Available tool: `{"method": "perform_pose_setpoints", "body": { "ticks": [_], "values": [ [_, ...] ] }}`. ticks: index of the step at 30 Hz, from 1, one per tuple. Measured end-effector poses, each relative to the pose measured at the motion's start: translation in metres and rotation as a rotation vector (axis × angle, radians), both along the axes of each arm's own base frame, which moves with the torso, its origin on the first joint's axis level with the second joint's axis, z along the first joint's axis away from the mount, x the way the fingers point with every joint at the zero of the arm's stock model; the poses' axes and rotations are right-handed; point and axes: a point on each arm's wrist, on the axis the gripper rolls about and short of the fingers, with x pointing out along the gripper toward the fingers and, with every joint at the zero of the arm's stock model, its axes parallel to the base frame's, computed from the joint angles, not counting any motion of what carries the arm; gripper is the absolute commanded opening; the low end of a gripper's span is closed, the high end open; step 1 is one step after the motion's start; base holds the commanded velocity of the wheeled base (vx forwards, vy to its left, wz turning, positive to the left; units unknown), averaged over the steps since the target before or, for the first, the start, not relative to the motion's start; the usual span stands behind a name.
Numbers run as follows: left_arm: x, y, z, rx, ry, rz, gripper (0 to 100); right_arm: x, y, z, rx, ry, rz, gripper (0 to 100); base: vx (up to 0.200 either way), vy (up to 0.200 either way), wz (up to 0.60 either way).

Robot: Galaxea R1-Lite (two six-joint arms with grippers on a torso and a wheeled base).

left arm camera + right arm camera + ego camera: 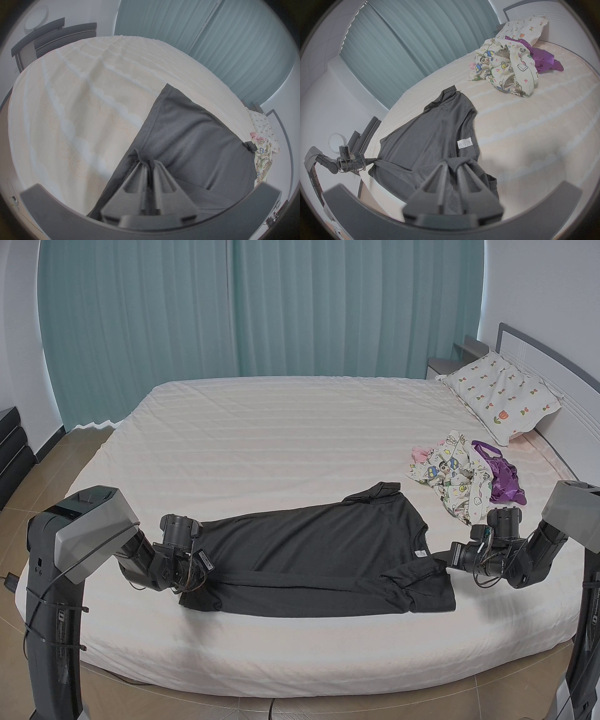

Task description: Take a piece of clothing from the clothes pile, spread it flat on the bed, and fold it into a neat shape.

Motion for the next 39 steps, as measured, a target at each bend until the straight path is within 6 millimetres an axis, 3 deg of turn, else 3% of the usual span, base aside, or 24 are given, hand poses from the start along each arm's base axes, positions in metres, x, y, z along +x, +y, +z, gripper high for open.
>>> {"method": "perform_pose_setpoints", "body": {
  "ticks": [8,14,21,27,39],
  "values": [
    [0.005,0.005,0.001,-0.019,0.005,0.038,100,0.007,0.000,-0.007,0.081,0.035,-0.101,100,0.000,0.000,0.00],
    [0.000,0.027,0.016,-0.083,0.012,0.126,100,0.005,0.003,0.004,0.213,0.068,-0.268,100,0.000,0.000,0.00],
    [-0.025,0.051,0.043,-0.248,0.036,0.167,100,-0.003,0.025,0.012,0.274,0.092,-0.399,100,0.000,0.000,0.00],
    [-0.055,0.057,0.056,-0.343,0.077,0.204,100,-0.013,0.049,0.000,0.287,0.148,-0.420,100,0.000,0.000,0.00],
    [-0.071,0.054,0.057,-0.466,0.058,0.181,100,-0.008,0.057,-0.022,0.277,0.182,-0.457,100,0.000,0.000,0.00]
  ]
}}
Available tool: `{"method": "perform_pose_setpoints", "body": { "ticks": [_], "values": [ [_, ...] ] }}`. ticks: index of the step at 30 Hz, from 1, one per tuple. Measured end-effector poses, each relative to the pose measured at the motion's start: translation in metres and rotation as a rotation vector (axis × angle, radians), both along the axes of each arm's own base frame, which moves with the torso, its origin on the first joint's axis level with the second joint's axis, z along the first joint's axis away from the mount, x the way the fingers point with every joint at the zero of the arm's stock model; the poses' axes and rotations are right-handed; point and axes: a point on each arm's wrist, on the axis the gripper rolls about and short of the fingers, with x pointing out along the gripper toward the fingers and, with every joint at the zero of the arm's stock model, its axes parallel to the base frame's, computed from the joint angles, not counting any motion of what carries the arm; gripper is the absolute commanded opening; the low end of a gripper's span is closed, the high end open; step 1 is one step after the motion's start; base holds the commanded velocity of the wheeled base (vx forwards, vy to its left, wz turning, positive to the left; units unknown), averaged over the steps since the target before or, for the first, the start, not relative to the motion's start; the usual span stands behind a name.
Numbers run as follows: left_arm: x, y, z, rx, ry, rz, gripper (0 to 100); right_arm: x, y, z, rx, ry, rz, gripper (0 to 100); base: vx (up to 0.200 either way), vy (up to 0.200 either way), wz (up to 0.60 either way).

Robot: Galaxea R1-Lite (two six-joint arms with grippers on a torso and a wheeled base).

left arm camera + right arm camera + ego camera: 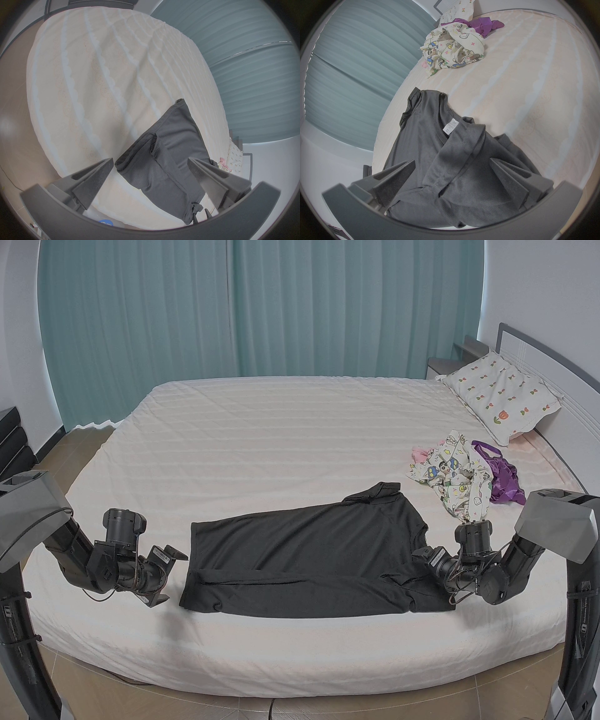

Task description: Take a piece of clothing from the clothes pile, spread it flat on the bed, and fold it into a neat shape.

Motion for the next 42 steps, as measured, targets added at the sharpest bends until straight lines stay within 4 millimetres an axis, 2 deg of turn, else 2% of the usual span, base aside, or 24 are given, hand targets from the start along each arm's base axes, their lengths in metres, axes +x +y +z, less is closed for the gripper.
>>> {"method": "perform_pose_setpoints", "body": {
  "ticks": [5,6,12,18,25,35,42],
  "values": [
    [-0.004,0.000,-0.002,-0.003,-0.002,0.002,100,0.010,0.003,-0.002,-0.007,-0.019,-0.006,100,0.000,0.000,0.00],
    [-0.004,0.000,-0.002,-0.004,-0.001,0.002,100,0.011,0.004,-0.003,-0.008,-0.023,-0.007,0,0.000,0.000,0.00],
    [-0.006,0.000,-0.002,-0.006,0.002,0.005,100,0.015,0.005,-0.008,-0.034,-0.027,-0.040,0,0.000,0.000,0.00],
    [-0.006,0.001,-0.002,-0.006,0.004,0.005,100,0.009,0.003,-0.004,-0.037,-0.018,-0.045,0,0.000,0.000,0.00],
    [-0.006,0.001,-0.002,-0.006,0.005,0.005,100,-0.005,0.006,0.015,-0.036,-0.008,-0.031,0,0.000,0.000,0.00],
    [-0.007,0.001,-0.003,-0.006,0.006,0.005,100,-0.025,0.006,0.054,-0.039,0.063,-0.017,0,0.000,0.000,0.00],
    [-0.007,0.001,-0.003,-0.006,0.007,0.005,100,-0.045,0.010,0.066,-0.039,0.094,0.002,0,0.000,0.000,0.00]
  ]
}}
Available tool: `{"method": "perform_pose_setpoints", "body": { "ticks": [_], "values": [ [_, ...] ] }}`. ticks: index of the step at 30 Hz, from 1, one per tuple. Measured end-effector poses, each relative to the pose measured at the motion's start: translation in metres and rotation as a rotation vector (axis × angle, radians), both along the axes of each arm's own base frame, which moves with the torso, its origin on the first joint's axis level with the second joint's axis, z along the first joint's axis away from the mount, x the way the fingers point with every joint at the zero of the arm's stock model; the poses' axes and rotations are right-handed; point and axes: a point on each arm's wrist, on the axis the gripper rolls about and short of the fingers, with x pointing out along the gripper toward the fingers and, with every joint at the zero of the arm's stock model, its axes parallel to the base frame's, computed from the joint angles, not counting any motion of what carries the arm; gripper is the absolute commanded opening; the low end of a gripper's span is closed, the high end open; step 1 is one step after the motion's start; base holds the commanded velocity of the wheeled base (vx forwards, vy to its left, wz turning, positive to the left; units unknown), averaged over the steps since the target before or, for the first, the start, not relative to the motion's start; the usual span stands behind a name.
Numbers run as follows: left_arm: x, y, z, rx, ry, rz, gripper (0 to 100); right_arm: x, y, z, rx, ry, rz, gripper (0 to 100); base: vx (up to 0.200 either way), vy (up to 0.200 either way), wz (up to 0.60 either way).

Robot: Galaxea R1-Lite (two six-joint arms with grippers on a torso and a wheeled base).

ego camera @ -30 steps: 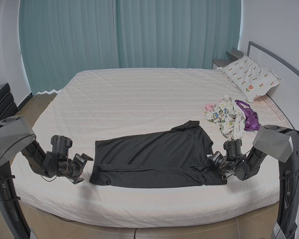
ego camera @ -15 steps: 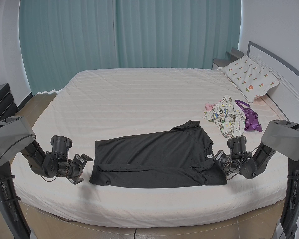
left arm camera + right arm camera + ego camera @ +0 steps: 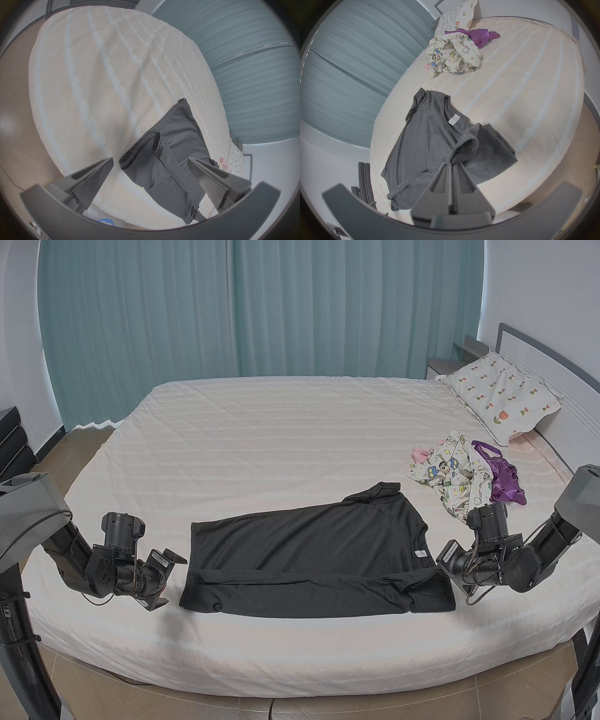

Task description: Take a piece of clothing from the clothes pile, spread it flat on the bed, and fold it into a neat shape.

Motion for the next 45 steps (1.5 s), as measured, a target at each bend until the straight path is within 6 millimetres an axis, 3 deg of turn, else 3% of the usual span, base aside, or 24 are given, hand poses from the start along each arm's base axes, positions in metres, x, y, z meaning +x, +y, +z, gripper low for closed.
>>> {"method": "perform_pose_setpoints", "body": {
  "ticks": [8,9,16,21,32,45],
  "values": [
    [0.000,0.000,0.000,0.000,0.000,0.000,100,-0.024,0.004,-0.005,-0.013,0.049,0.029,0,0.000,0.000,0.00],
    [0.000,0.000,0.000,0.000,0.000,0.000,100,-0.027,0.004,-0.006,-0.016,0.056,0.033,100,0.000,0.000,0.00],
    [0.000,0.000,0.000,0.000,-0.004,-0.001,100,-0.048,0.003,-0.019,-0.085,0.123,0.097,100,0.000,0.000,0.00],
    [-0.001,0.000,-0.001,0.002,-0.006,-0.002,100,-0.049,-0.003,-0.021,-0.101,0.124,0.100,100,0.000,0.000,0.00],
    [-0.002,0.000,-0.001,0.002,-0.005,-0.002,100,-0.007,-0.018,-0.029,-0.075,-0.004,0.116,100,0.000,0.000,0.00],
    [-0.001,0.000,-0.001,0.002,-0.007,-0.002,100,0.022,-0.027,-0.057,-0.096,0.000,0.176,100,0.000,0.000,0.00]
  ]
}}
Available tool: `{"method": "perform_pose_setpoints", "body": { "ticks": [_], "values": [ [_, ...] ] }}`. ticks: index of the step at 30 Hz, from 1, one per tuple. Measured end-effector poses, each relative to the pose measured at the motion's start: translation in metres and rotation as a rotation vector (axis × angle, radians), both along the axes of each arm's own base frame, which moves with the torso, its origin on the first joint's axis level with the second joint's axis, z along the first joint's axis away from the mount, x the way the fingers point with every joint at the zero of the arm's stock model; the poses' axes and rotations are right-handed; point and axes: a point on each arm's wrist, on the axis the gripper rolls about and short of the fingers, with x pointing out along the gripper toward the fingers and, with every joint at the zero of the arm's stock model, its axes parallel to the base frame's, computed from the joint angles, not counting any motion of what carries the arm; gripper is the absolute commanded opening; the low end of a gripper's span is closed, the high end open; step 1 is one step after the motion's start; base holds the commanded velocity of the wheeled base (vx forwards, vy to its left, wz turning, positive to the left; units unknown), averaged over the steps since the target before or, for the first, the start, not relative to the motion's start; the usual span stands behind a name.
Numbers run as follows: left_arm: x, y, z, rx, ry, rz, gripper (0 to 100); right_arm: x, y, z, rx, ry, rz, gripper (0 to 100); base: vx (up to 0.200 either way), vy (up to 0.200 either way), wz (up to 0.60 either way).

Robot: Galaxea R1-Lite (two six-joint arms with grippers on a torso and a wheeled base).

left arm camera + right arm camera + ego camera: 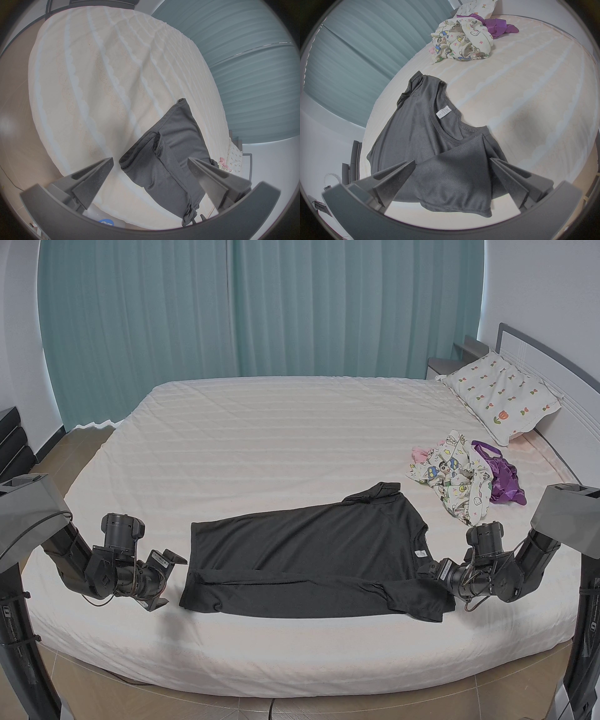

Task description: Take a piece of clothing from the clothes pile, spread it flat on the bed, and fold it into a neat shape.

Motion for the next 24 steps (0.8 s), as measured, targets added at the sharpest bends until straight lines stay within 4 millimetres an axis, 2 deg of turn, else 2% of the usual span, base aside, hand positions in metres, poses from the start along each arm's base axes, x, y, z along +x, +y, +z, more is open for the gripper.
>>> {"method": "perform_pose_setpoints", "body": {
  "ticks": [2,3,16,24],
  "values": [
    [0.000,0.000,0.000,0.000,0.000,0.000,100,0.003,-0.001,-0.002,0.000,-0.001,-0.004,100,0.000,0.000,0.00],
    [0.000,0.000,0.000,0.000,0.000,0.000,100,0.004,-0.002,-0.003,0.000,0.000,-0.006,0,0.000,0.000,0.00],
    [0.000,0.000,0.000,0.000,0.000,0.000,100,0.023,-0.016,-0.010,0.000,-0.042,-0.050,0,0.000,0.000,0.00],
    [0.000,0.000,0.000,0.000,0.000,0.000,100,0.029,-0.024,-0.006,0.018,-0.092,-0.078,0,0.000,0.000,0.00]
  ]
}}
